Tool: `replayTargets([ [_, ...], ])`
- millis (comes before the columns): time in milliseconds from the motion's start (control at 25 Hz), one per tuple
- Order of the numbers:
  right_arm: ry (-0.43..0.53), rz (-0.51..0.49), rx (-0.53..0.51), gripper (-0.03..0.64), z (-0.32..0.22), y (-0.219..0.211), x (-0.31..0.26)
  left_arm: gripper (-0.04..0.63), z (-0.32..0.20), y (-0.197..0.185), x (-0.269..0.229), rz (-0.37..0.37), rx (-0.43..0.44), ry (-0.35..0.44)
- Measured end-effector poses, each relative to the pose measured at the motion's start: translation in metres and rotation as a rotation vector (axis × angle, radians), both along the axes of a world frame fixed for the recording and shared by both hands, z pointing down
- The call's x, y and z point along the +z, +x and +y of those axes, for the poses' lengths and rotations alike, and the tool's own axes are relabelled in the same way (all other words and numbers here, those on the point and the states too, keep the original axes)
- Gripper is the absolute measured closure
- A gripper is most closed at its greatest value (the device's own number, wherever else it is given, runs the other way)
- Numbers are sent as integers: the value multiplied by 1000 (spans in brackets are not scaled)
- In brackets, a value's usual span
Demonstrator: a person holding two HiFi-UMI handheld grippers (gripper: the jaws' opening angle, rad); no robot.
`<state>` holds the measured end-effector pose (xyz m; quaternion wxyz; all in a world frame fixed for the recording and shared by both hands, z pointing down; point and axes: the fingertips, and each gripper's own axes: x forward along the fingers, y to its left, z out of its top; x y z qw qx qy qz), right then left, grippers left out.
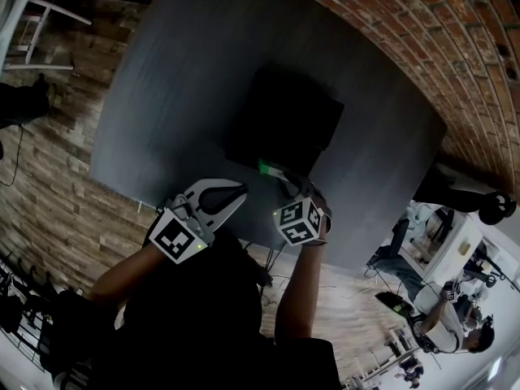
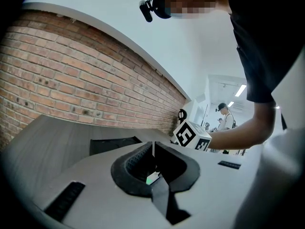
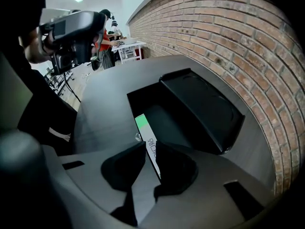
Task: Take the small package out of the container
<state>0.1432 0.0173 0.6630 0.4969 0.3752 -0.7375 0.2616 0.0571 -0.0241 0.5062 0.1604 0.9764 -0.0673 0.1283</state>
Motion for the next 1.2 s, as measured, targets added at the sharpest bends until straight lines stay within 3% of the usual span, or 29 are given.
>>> replayTargets([
  [320,41,15,19,537,4,-2,1,552,8,-3,-3,11,5,19],
  [480,70,23,39,507,7,-2,0,552,12,-6,-4,11,6,26],
  [760,179,-14,150,516,7,-1,-19,552,16,-8,-9,25,11,38],
  [920,285,-79,294,571,3,0,-40,552,15,-7,-11,41,23,39],
  [1200,451,-182,586,592,-1,2,-71,553,11,-4,-11,50,71,42],
])
